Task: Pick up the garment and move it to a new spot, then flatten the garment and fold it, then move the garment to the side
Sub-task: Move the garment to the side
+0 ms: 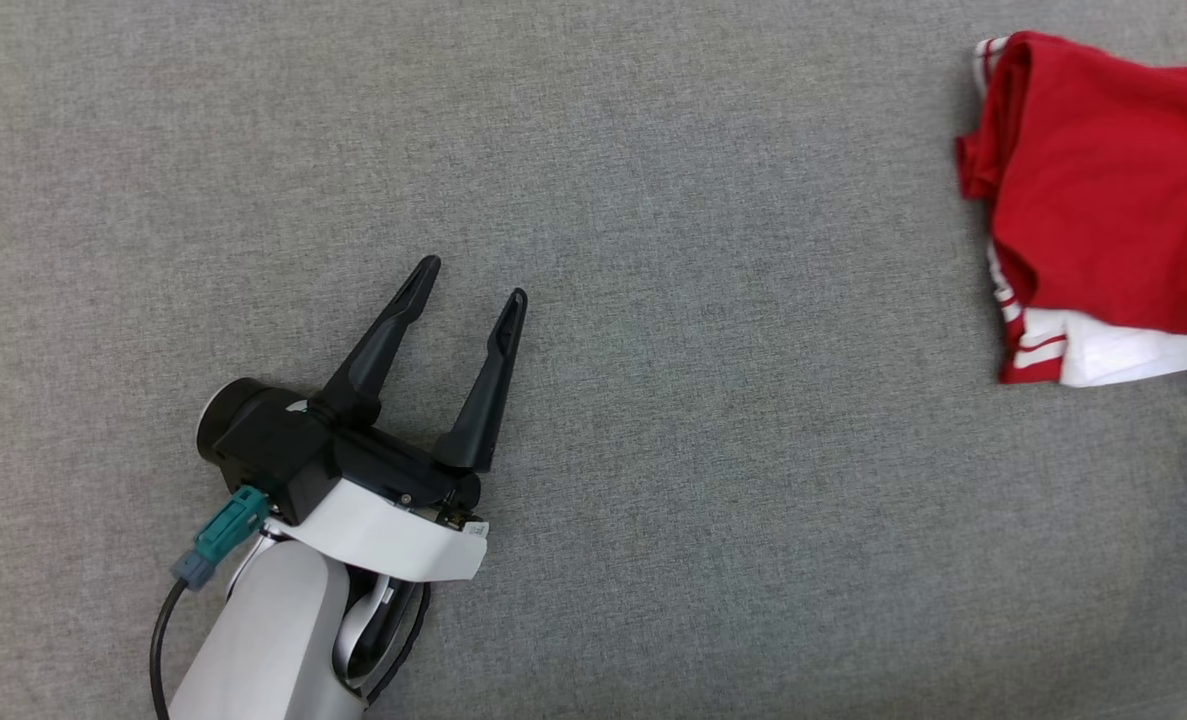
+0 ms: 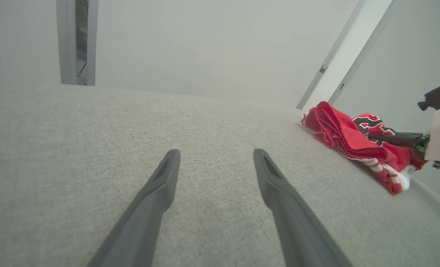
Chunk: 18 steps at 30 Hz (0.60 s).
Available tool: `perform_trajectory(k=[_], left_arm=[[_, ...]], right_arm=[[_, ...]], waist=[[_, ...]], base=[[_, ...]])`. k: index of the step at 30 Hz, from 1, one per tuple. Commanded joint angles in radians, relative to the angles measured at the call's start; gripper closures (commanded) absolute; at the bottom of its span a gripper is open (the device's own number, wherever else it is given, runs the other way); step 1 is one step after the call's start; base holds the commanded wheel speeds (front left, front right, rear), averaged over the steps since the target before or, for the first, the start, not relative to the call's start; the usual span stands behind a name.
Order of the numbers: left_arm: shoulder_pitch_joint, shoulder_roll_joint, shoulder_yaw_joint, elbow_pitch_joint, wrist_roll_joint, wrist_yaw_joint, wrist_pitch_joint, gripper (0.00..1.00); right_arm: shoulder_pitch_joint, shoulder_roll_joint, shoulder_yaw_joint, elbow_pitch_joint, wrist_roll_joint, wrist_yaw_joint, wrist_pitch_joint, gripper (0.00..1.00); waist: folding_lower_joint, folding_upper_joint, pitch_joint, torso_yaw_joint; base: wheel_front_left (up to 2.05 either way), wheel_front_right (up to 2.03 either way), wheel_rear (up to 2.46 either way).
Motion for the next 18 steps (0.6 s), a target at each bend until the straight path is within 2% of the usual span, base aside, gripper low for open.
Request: perform_trajectory(k=[1,8,18], left_arm=[[0.029,0.013,0.005,0.055,-0.013,-0.001,0.011,0.0],[0.04,0.013,0.018,0.051,-0.013,0.0,0.011,0.0],[0.04,0.012,0.023,0.053,-0.014,0.0,0.011,0.0]], right_arm=[[-0.009,-0.007,-0.01,0.013,-0.013,-0.001,-0.009,1.0],[-0.051,-0.021,-0.064,0.116,-0.146,-0.001,-0.017,1.0],[-0.077,0.045,-0.196,0.216,-0.296,-0.001,-0.017,1.0]], waist=[[0.0,-0.0001,0.0,0.003],[0.0,-0.0001,0.001,0.015],[0.0,-0.0001,0.003,0.018]], base=[[0.0,0.0,0.0],[0.0,0.0,0.0],[0.0,0.0,0.0]])
